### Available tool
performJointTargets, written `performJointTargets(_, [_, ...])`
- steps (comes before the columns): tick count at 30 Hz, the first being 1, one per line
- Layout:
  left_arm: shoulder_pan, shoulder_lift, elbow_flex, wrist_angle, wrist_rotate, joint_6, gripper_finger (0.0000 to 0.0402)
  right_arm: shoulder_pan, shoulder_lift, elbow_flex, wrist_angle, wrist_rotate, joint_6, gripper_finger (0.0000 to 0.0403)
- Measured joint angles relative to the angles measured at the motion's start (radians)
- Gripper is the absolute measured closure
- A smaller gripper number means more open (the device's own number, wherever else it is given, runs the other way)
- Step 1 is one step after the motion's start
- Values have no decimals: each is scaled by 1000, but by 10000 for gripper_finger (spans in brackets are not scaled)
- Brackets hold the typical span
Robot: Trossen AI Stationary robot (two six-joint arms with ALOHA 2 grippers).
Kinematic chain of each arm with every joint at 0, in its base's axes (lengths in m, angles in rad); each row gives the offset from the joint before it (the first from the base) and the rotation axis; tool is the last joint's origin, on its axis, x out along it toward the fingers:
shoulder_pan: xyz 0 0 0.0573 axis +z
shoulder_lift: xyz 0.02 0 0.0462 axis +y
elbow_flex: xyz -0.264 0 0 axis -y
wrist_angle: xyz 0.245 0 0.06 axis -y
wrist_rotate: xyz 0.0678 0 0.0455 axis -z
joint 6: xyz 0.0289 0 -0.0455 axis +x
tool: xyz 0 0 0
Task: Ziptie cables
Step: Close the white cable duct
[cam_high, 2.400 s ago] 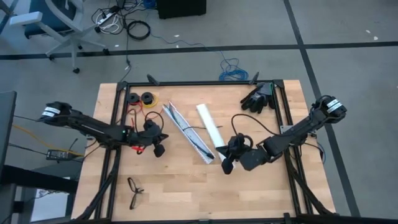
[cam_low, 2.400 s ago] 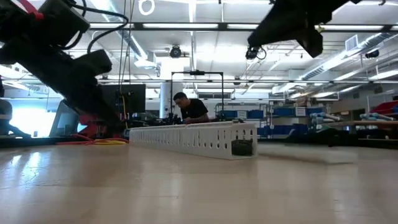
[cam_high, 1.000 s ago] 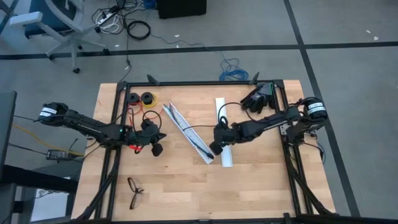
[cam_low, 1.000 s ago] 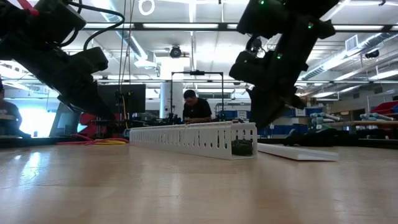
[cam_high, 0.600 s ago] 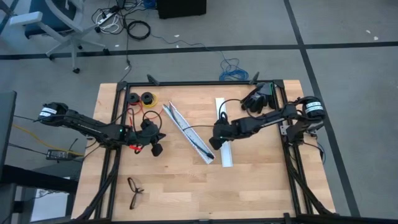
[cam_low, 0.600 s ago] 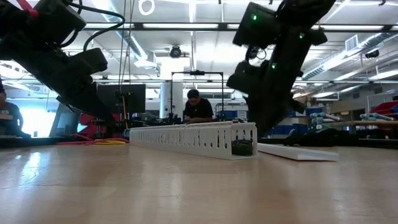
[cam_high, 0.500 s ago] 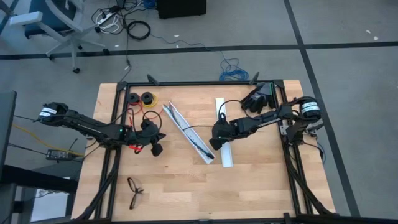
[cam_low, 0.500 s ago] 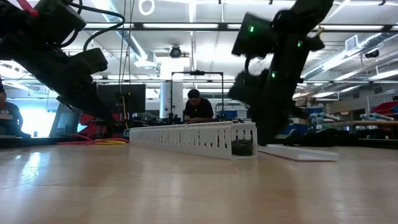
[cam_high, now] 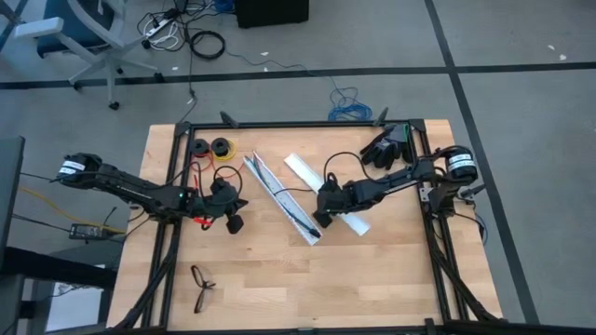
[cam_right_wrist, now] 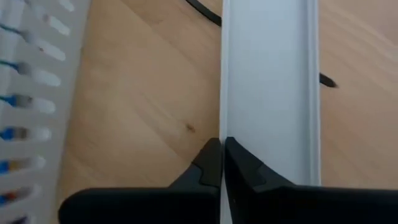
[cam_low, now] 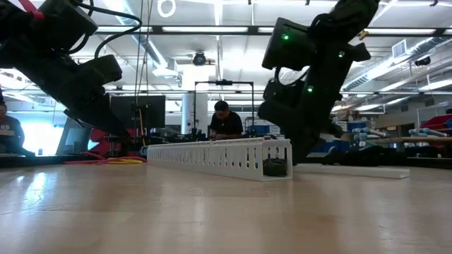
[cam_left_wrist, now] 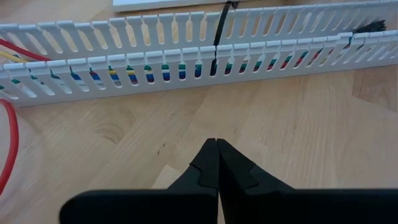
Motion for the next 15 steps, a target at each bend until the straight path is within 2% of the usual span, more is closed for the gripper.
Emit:
performJointTargets(3, [0,0,0,-5,0,0,400,14,-71,-8,-32,23,-11,402])
performJointTargets(8, [0,0,0,-13,0,0,400,50,-196,-1,24,53,-33,402])
performJointTargets(15, [0,0,0,-13,-11,0,400,79,-260,-1,266,3,-107,402])
